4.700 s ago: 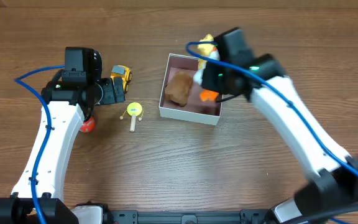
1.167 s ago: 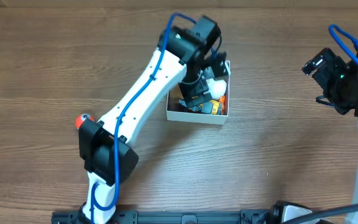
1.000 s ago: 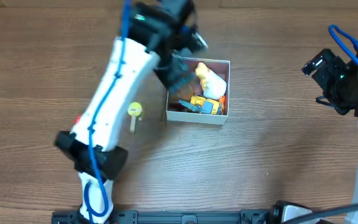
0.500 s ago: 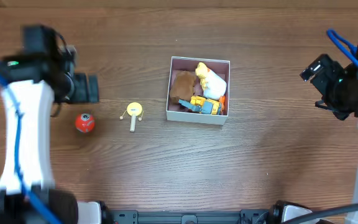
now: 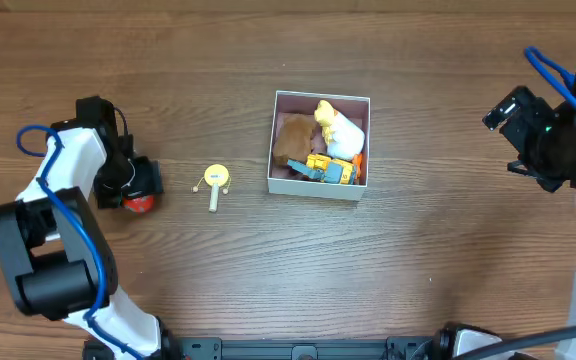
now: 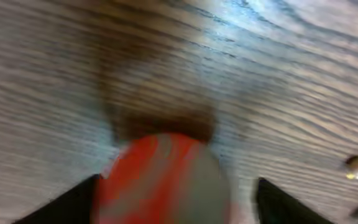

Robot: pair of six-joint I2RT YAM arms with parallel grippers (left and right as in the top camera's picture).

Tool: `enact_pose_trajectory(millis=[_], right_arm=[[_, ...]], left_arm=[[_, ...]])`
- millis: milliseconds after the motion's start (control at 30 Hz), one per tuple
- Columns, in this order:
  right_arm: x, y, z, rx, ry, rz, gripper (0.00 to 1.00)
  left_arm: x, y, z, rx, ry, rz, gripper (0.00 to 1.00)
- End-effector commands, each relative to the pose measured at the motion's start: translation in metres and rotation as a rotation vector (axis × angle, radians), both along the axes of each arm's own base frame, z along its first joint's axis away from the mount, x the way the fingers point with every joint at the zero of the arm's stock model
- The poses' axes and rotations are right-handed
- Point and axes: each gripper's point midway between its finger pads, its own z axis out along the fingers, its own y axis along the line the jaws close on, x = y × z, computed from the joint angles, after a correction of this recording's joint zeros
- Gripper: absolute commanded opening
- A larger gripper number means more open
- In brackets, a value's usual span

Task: Pack container
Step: 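Move the left gripper to the red ball and grasp it, then carry the red ball with the left gripper into the box, release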

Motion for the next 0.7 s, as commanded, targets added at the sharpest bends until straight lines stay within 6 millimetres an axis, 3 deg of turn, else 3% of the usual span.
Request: enact_pose_trajectory(millis=[0, 67, 133, 167, 233, 333, 367, 433, 500, 567, 667], right_arm=[[0.000, -0.001, 0.010, -0.012, -0.032, 0.002, 1.00], [0.000, -0.002, 0.010, -0.017, -0.031, -0.002, 1.00], [0.000, -0.003, 0.010, -0.018, -0.031, -0.002, 1.00], [0.000, -0.003, 0.010, -0.021, -0.032, -0.003, 1.00], [0.001, -0.003, 0.010, -0.022, -0.034, -0.003, 1.00], [-0.001, -0.006, 0.009, -0.036, -0.026, -0.012, 1.00], [-0.001, -0.006, 0.009, -0.036, -0.026, -0.012, 1.00], [-0.001, -0.006, 0.009, -0.036, -0.026, -0.013, 1.00], [-0.001, -0.006, 0.009, -0.036, -0.026, -0.012, 1.00], [-0.002, -0.006, 0.008, -0.034, -0.019, -0.012, 1.00], [-0.005, -0.005, 0.007, -0.032, -0.006, -0.012, 1.00]], left_arm=[[0.000, 0.002, -0.006, 0.003, 0.008, 0.013, 0.55], [-0.003, 0.001, -0.005, -0.002, 0.019, 0.013, 0.44], [0.001, -0.012, 0.002, -0.077, 0.011, 0.016, 0.13], [0.009, -0.018, 0.011, -0.118, -0.009, 0.018, 0.13], [0.032, -0.029, 0.044, -0.206, -0.073, 0.016, 0.16], [0.082, -0.068, 0.139, -0.369, -0.287, -0.162, 0.16], [0.095, -0.092, 0.177, -0.380, -0.366, -0.278, 0.15], [0.106, -0.148, 0.223, -0.364, -0.483, -0.523, 0.07], [0.106, -0.206, 0.240, -0.335, -0.570, -0.787, 0.04], [0.108, -0.279, 0.227, -0.159, -0.614, -1.064, 0.07], [0.109, -0.343, 0.192, -0.031, -0.604, -1.207, 0.08]])
